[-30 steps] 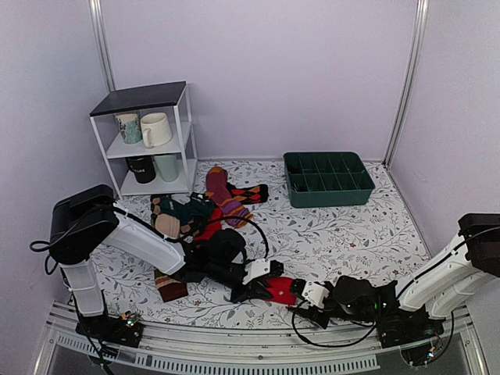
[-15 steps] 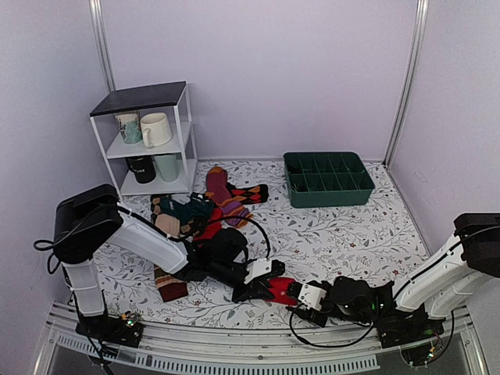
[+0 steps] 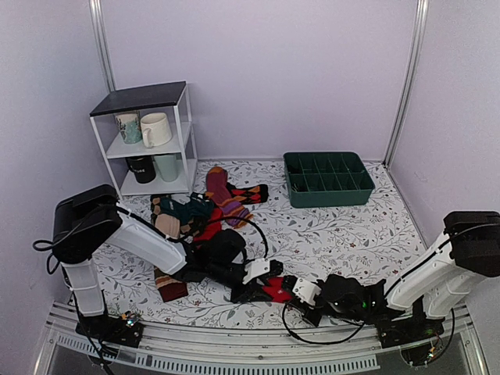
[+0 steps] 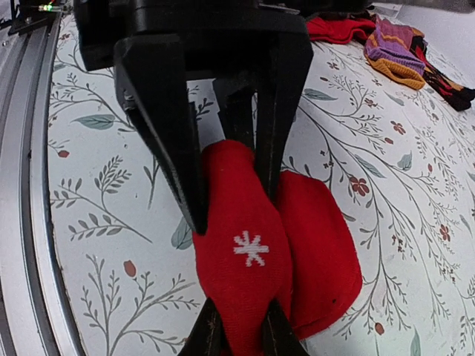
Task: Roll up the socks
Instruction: Roll a pair of socks at the center of the board.
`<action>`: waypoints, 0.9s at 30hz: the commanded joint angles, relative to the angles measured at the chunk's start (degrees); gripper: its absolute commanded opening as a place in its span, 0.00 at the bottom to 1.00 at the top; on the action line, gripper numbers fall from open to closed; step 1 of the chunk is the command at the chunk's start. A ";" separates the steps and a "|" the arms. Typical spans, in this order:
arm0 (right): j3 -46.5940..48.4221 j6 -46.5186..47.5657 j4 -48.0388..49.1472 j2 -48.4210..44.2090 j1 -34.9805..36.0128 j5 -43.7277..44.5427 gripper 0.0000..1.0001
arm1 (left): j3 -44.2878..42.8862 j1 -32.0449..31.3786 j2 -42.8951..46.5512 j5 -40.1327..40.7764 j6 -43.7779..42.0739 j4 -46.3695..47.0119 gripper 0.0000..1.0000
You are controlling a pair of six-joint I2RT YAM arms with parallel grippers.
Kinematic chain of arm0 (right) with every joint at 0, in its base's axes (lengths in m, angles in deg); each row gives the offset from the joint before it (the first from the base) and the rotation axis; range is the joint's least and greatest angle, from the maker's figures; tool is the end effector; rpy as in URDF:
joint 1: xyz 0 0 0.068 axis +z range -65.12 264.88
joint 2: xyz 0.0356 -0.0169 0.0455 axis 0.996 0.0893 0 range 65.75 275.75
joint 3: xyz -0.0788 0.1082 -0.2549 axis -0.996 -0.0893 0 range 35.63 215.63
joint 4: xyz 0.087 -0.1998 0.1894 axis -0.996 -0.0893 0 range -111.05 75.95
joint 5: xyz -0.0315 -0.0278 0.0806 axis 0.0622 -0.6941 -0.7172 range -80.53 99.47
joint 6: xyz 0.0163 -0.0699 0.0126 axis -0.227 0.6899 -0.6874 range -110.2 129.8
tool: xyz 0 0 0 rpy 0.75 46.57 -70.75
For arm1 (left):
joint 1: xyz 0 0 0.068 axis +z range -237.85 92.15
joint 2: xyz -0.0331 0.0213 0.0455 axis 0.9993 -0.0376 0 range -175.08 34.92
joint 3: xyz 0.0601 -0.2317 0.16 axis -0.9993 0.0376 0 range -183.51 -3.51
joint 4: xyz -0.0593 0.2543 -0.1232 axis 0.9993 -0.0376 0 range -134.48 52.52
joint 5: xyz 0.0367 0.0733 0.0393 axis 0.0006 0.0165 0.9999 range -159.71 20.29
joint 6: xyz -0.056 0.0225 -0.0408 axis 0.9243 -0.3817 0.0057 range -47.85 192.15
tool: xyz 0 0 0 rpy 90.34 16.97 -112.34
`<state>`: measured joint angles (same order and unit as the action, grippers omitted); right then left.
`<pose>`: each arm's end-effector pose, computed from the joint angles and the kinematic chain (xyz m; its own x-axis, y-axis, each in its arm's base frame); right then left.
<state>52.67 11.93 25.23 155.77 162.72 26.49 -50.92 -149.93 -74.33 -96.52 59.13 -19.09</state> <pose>0.0736 0.2578 0.0755 -0.0838 -0.5583 -0.8254 -0.8872 0.4189 -0.1933 0.1572 -0.3551 0.0763 -0.1016 0.6209 -0.7772 0.9903 -0.0116 -0.1387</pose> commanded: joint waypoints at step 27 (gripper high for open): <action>4.14 -24.77 -23.10 2.87 -9.38 -26.53 0.07 | 19.75 -7.50 14.35 23.74 -15.90 26.37 0.91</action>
<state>58.50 -11.44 14.63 155.20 153.41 3.30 -32.30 -155.92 -60.78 -76.63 44.00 0.73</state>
